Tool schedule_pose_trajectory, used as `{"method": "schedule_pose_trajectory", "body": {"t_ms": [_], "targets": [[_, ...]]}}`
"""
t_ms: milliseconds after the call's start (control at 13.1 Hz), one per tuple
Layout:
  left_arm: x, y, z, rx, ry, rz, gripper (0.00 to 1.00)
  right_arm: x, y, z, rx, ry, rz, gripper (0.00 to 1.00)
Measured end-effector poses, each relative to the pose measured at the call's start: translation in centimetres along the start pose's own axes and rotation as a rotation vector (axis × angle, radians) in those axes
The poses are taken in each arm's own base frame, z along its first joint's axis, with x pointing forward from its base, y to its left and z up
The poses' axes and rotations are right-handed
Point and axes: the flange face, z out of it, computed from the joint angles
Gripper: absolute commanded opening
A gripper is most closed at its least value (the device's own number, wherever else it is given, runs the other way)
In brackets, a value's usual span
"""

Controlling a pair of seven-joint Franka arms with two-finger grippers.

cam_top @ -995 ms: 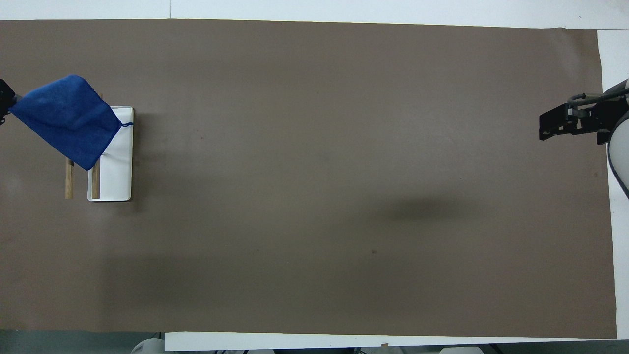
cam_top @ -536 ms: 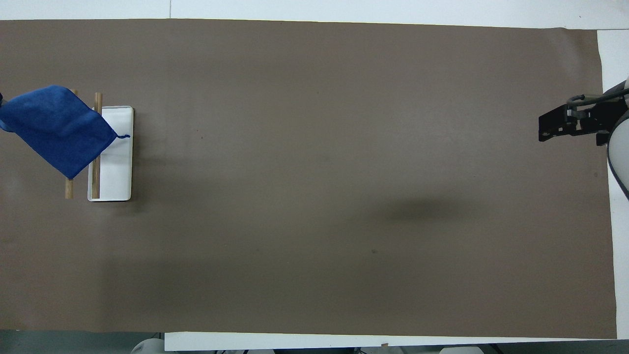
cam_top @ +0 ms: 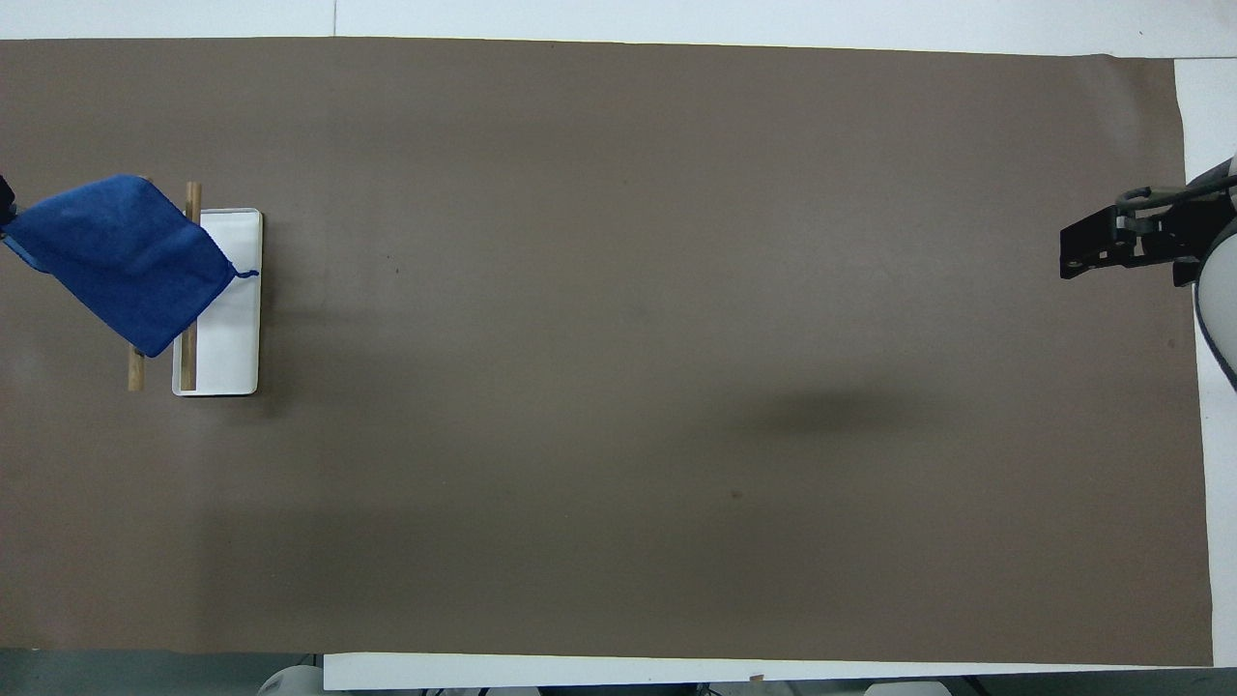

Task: Right arm passes towel to left arm to hang
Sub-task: 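Lower the towel with the left gripper over the wooden rods, then open the left gripper to release the towel onto the rack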

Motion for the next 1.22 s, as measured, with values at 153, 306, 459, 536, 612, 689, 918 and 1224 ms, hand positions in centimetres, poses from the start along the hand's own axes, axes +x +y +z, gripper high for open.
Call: {"method": "schedule_pose_trajectory", "body": {"t_ms": [153, 306, 459, 536, 612, 689, 918, 1224], "targets": [[-0.2, -0.2, 0.3, 0.008, -0.005, -0.072, 0.01, 0.0, 0.0, 0.0, 0.002, 0.0, 0.001, 1.0], [-0.5, -0.6, 0.9, 0.024, -0.013, -0.126, 0.01, 0.0, 0.2, 0.0, 0.008, -0.001, 0.005, 1.0], [-0.9, -1.0, 1.5, 0.042, -0.022, -0.165, 0.02, 0.0, 0.2, 0.0, 0.01, -0.001, 0.006, 1.0], [-1.0, -1.2, 1.8, 0.048, -0.024, -0.198, 0.02, 0.0, 0.2, 0.0, 0.01, -0.001, 0.006, 1.0], [-1.1, -1.3, 1.9, 0.055, -0.026, -0.229, 0.03, 0.0, 0.2, 0.0, 0.01, -0.001, 0.006, 1.0], [-1.2, -1.5, 2.0, 0.069, -0.031, -0.245, 0.04, 0.0, 0.2, 0.0, 0.01, -0.001, 0.006, 1.0], [-1.7, -2.9, 2.3, 0.116, -0.047, -0.253, 0.7, 0.0, 0.2, 0.0, 0.01, -0.001, 0.006, 1.0], [-0.9, -4.3, 2.1, 0.151, -0.053, -0.234, 1.0, 0.0, 0.2, 0.0, 0.01, -0.001, 0.006, 1.0]]}}
